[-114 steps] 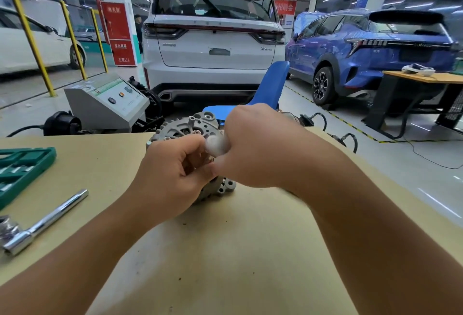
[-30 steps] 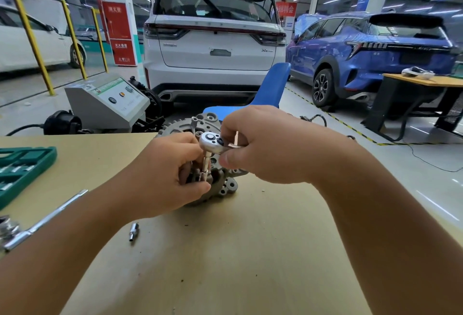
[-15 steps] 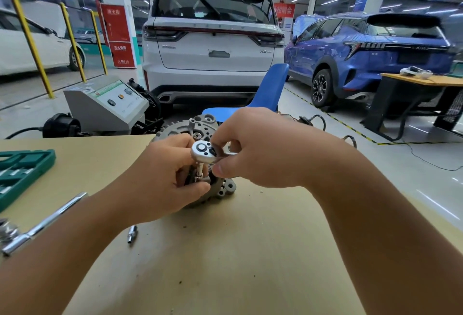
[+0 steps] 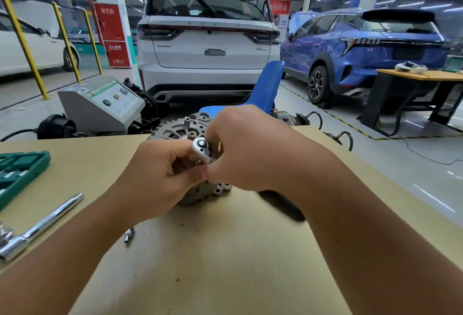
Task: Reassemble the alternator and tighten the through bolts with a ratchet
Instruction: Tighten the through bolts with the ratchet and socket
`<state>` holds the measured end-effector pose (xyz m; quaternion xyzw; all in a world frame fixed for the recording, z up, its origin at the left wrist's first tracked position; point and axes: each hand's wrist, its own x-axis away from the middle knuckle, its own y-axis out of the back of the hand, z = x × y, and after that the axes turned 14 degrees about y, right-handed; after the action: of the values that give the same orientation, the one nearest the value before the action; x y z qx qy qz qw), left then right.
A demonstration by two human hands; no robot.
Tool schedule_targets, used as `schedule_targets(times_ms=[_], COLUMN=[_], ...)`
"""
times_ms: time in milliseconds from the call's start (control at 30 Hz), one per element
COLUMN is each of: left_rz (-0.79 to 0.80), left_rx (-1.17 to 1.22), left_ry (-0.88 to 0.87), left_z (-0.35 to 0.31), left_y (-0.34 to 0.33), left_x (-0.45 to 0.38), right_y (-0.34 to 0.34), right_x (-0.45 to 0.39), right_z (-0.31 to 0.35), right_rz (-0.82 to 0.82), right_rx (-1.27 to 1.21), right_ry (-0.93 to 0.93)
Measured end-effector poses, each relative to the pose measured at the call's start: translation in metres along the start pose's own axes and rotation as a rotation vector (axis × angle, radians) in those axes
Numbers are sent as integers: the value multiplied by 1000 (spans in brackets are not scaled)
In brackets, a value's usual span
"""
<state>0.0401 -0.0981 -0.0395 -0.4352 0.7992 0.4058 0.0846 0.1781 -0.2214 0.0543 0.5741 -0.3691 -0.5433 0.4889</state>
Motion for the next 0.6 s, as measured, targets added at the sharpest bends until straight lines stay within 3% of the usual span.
schedule_targets(times_ms=[133, 333, 467, 600], left_rz=[19, -29, 59, 14], left_rx=[-15, 25, -44, 66], left_ry=[14, -52, -75, -31], left_z=[-2, -2, 3, 8], left_y=[1, -3, -4, -4], left_x=[-2, 0, -1, 1], right_y=[-3, 6, 4, -3], right_x=[1, 0, 0, -2], right_z=[3, -2, -6, -4], right_rz=[-61, 45, 19, -40], right_rx=[79, -138, -23, 5], right_ry=[-28, 9, 12, 16])
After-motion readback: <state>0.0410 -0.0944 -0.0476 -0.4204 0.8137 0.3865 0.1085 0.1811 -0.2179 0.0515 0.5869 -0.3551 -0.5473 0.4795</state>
